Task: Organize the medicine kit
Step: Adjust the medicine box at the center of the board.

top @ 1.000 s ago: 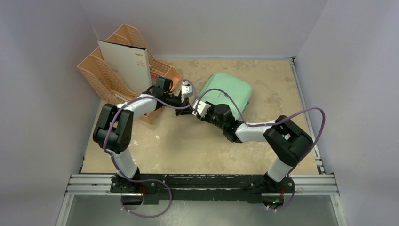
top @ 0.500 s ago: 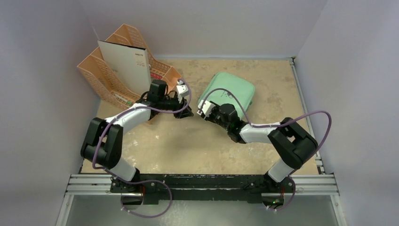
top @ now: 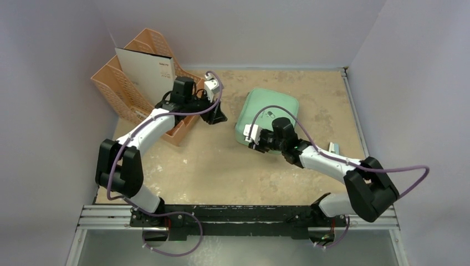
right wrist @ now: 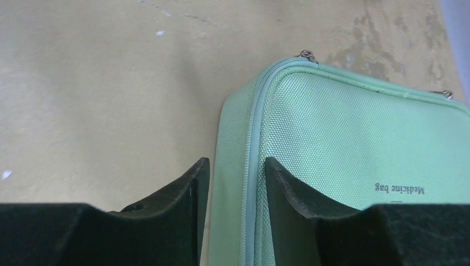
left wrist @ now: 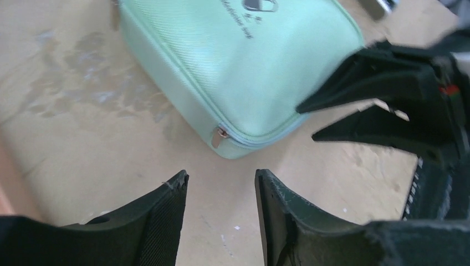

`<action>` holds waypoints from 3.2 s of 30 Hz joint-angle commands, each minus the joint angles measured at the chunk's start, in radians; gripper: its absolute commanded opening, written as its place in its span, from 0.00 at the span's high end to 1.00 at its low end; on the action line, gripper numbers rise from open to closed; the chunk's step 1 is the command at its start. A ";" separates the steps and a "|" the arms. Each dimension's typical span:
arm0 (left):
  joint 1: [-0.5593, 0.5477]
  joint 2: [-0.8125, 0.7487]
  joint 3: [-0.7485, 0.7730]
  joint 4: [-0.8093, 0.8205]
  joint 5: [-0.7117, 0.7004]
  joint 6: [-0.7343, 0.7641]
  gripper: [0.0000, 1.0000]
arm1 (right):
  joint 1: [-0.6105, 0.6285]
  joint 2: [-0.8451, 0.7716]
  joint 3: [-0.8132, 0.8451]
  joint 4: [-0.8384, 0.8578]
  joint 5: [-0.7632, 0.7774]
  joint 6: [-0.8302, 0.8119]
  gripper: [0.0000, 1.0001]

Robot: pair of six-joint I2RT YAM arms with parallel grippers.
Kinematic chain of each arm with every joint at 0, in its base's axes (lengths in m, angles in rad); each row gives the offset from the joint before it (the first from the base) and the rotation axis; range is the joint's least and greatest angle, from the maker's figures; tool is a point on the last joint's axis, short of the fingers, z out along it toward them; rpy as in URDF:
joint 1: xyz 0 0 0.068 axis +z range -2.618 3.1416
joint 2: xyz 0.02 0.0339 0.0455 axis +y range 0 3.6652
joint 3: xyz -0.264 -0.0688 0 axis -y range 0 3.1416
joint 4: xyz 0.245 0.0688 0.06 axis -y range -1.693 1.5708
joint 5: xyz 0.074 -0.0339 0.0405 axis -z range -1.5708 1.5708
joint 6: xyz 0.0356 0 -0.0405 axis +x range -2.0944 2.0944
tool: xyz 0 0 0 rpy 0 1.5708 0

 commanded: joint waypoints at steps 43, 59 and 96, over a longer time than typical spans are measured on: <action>-0.011 0.494 0.301 -0.269 0.579 1.079 0.47 | -0.063 -0.390 0.047 -0.252 0.262 1.009 0.45; -0.072 0.471 0.267 -0.223 0.538 0.929 0.69 | -0.063 -0.398 0.052 -0.354 0.348 1.084 0.45; -0.096 0.321 0.292 0.055 -0.018 -0.167 0.13 | -0.076 -0.507 0.018 -0.775 0.754 1.807 0.34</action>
